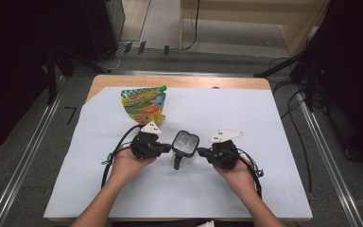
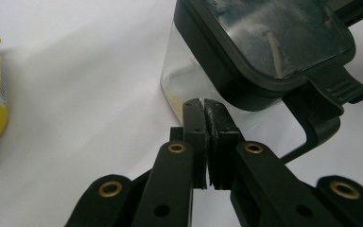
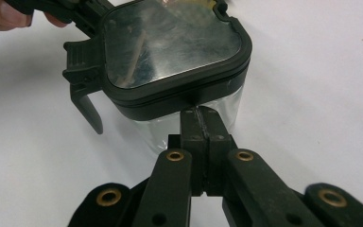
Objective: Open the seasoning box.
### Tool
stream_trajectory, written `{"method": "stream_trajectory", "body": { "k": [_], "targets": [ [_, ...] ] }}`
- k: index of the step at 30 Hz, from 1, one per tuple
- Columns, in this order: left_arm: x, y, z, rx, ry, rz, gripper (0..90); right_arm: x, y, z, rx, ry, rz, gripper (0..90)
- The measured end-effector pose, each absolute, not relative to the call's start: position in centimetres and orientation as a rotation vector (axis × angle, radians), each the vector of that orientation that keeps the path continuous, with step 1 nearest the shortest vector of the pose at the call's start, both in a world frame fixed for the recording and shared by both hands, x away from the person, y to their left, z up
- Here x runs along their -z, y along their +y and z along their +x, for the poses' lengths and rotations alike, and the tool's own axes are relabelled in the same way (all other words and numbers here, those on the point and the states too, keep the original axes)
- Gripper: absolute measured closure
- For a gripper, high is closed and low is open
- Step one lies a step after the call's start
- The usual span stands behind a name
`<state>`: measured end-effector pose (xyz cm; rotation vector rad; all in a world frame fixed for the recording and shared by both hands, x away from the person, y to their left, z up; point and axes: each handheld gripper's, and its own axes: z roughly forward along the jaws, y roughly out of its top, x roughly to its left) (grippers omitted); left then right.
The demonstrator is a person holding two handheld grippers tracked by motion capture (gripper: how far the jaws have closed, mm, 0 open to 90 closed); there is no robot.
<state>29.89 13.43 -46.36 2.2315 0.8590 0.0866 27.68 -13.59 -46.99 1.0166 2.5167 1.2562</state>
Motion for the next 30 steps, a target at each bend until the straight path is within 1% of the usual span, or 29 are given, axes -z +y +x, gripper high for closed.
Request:
{"method": "stream_trajectory", "body": {
  "k": [8, 14, 16, 18, 24, 30],
  "targets": [
    [46.5, 13.3, 29.8, -0.066, 0.875, 2.220, 90.0, 47.1, -13.5, 27.8, -1.234, 2.506, 1.033, 90.0],
    [46.8, 12.2, 29.2, -0.043, 0.848, 2.220, 90.0, 47.2, -14.1, 28.3, -1.216, 2.462, 1.088, 90.0],
    [46.8, 11.7, 29.0, -0.029, 0.838, 2.219, 90.0, 47.3, -14.5, 28.7, -1.224, 2.448, 1.120, 90.0],
    [46.9, 11.2, 28.8, 0.012, 0.827, 2.208, 90.0, 47.3, -15.0, 29.0, -1.223, 2.428, 1.146, 90.0],
    [46.9, 10.2, 28.4, 0.024, 0.806, 2.198, 89.3, 47.3, -15.8, 29.4, -1.232, 2.406, 1.170, 90.0],
    [46.5, 9.7, 28.4, 0.060, 0.762, 2.185, 88.2, 46.7, -17.2, 28.9, -1.244, 2.386, 1.187, 90.0]
  ]
}}
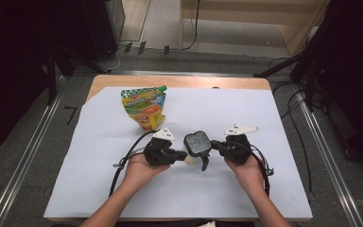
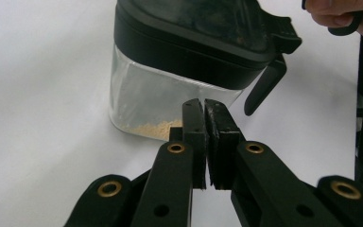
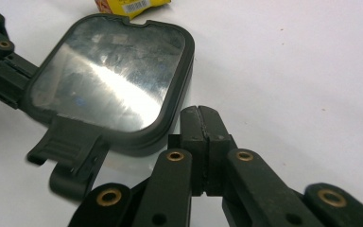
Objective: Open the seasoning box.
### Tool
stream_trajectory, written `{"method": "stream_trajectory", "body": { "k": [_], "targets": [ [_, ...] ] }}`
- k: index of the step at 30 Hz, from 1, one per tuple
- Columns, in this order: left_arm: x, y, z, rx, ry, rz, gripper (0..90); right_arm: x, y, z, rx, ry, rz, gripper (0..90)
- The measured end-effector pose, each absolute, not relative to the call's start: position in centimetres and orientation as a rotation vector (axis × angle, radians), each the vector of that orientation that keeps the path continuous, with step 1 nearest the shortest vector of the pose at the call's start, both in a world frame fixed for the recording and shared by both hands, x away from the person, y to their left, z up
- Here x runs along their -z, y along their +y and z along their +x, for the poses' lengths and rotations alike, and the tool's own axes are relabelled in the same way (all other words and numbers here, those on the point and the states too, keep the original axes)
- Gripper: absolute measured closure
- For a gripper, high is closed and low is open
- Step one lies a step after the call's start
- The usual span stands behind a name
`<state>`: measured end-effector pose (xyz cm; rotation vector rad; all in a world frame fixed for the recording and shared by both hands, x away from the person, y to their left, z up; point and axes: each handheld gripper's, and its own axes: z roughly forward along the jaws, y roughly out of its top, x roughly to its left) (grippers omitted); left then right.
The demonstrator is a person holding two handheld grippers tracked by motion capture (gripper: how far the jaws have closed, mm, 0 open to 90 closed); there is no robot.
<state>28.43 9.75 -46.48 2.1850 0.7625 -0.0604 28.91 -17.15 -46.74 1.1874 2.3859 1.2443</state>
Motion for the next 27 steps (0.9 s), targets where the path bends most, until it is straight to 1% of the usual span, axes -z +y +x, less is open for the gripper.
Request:
{"method": "stream_trajectory", "body": {
  "k": [1, 4, 11, 15, 17, 18, 19, 20, 21, 22, 24, 26, 27],
  "targets": [
    [46.3, 9.9, 28.4, 0.053, 0.747, 2.217, 88.4, 46.5, -17.4, 28.6, -1.239, 2.394, 1.167, 90.0],
    [46.2, 10.1, 28.5, 0.060, 0.740, 2.237, 88.5, 46.0, -17.6, 27.9, -1.253, 2.401, 1.157, 90.0],
    [46.1, 10.3, 28.4, 0.063, 0.724, 2.245, 88.0, 45.2, -17.5, 26.5, -1.264, 2.433, 1.131, 90.0],
    [45.6, 10.8, 28.4, 0.049, 0.723, 2.246, 85.4, 44.5, -17.6, 24.6, -1.297, 2.449, 1.108, 90.0],
    [45.4, 11.1, 28.5, 0.041, 0.719, 2.245, 84.8, 44.5, -17.5, 24.3, -1.298, 2.455, 1.102, 90.0],
    [45.1, 11.5, 28.5, 0.031, 0.726, 2.233, 82.6, 44.6, -17.2, 23.4, -1.291, 2.474, 1.076, 90.0],
    [45.1, 11.5, 28.5, 0.031, 0.726, 2.233, 81.0, 44.6, -17.2, 23.4, -1.291, 2.474, 1.076, 90.0],
    [45.0, 11.8, 28.6, 0.024, 0.744, 2.217, 81.0, 44.6, -17.0, 23.2, -1.286, 2.484, 1.070, 90.0],
    [45.0, 12.1, 28.7, 0.019, 0.747, 2.216, 78.8, 44.7, -16.7, 22.9, -1.284, 2.497, 1.059, 90.0],
    [44.9, 12.4, 28.8, 0.014, 0.766, 2.211, 74.1, 44.8, -16.1, 22.8, -1.276, 2.511, 1.026, 90.0],
    [44.8, 12.8, 28.9, 0.017, 0.778, 2.212, 72.8, 45.1, -15.6, 22.7, -1.271, 2.527, 1.015, 90.0],
    [44.8, 12.9, 29.0, 0.012, 0.789, 2.208, 68.8, 45.4, -15.0, 22.7, -1.264, 2.548, 1.002, 90.0],
    [44.7, 13.1, 29.0, 0.012, 0.797, 2.206, 68.8, 45.4, -15.0, 22.7, -1.264, 2.548, 1.002, 90.0]
  ]
}}
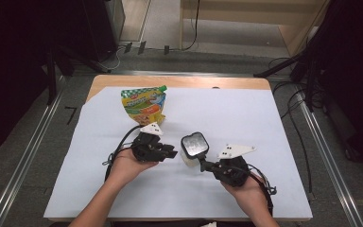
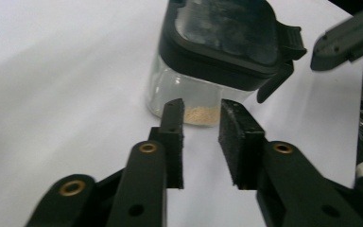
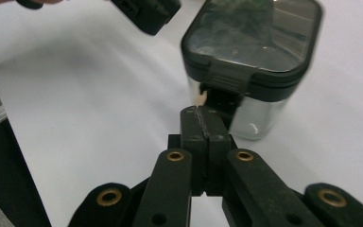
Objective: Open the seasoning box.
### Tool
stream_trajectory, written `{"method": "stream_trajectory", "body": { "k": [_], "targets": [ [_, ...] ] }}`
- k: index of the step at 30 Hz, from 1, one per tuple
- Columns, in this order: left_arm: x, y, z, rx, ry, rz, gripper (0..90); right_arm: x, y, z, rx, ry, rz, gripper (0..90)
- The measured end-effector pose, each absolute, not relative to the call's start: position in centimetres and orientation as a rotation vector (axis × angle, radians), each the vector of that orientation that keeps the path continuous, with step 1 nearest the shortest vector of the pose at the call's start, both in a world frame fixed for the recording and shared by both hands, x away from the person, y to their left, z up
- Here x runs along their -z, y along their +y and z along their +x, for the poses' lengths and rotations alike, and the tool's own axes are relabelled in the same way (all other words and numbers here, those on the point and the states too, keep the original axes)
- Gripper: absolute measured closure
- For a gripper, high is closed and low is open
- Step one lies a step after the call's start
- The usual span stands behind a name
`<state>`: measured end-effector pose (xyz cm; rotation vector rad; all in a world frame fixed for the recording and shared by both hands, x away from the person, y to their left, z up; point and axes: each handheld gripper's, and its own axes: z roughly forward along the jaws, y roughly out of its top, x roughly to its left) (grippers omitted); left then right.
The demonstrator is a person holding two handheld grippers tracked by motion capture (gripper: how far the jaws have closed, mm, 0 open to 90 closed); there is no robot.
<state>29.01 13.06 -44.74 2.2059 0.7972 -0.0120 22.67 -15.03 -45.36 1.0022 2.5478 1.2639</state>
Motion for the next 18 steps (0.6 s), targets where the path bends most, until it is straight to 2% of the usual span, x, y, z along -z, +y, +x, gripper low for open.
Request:
{"method": "stream_trajectory", "body": {
  "k": [8, 18],
  "targets": [
    [44.7, 13.9, 29.3, -0.009, 0.814, 2.184, 57.8, 46.5, -13.3, 22.9, -1.257, 2.600, 0.980, 90.0],
    [44.8, 14.1, 29.4, -0.021, 0.815, 2.183, 52.4, 47.4, -12.9, 23.4, -1.217, 2.627, 0.992, 90.0]
  ]
}}
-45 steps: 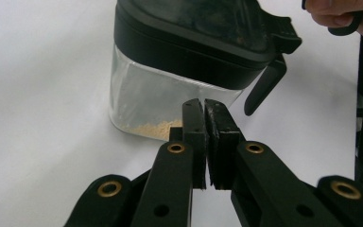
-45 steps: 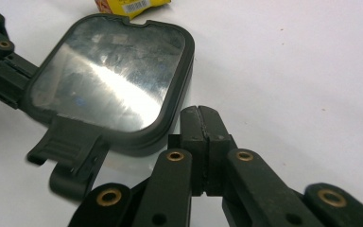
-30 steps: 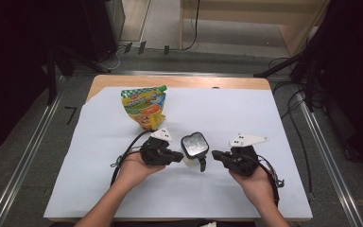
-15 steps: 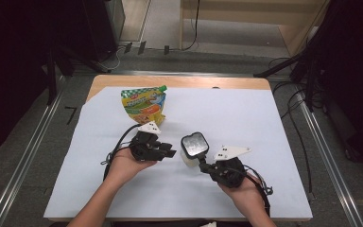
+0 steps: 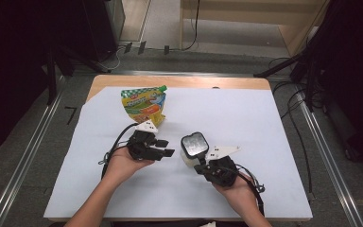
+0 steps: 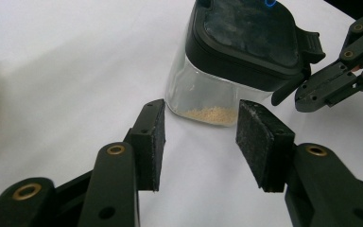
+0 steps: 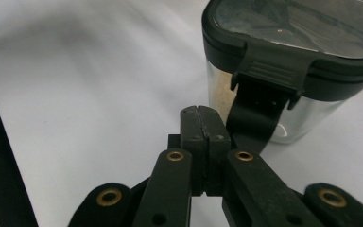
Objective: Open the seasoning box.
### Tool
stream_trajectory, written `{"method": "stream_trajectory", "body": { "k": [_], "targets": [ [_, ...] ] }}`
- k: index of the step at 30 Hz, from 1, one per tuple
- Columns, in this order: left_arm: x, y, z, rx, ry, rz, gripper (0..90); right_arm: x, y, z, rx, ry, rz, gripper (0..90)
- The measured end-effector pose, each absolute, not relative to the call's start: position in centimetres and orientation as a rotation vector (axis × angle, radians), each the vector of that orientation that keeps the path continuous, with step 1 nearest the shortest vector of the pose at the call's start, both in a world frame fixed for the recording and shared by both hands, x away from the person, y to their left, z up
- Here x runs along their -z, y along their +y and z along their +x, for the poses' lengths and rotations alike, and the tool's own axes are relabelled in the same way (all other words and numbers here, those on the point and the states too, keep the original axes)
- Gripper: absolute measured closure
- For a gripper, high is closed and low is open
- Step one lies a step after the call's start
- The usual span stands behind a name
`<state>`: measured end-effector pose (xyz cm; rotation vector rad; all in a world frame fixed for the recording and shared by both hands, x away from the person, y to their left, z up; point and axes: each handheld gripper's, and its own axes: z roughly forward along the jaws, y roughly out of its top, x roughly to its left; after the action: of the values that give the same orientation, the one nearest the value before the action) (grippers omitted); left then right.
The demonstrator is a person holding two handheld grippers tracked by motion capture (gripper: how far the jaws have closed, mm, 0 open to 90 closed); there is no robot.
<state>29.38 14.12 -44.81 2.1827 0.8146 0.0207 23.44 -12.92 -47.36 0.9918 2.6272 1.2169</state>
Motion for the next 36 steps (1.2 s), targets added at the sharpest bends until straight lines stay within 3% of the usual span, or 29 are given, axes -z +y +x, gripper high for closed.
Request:
{"method": "stream_trajectory", "body": {
  "k": [36],
  "targets": [
    [45.1, 14.2, 29.4, -0.034, 0.812, 2.190, 47.9, 47.6, -16.6, 25.5, -1.183, 2.588, 1.140, 90.0]
  ]
}}
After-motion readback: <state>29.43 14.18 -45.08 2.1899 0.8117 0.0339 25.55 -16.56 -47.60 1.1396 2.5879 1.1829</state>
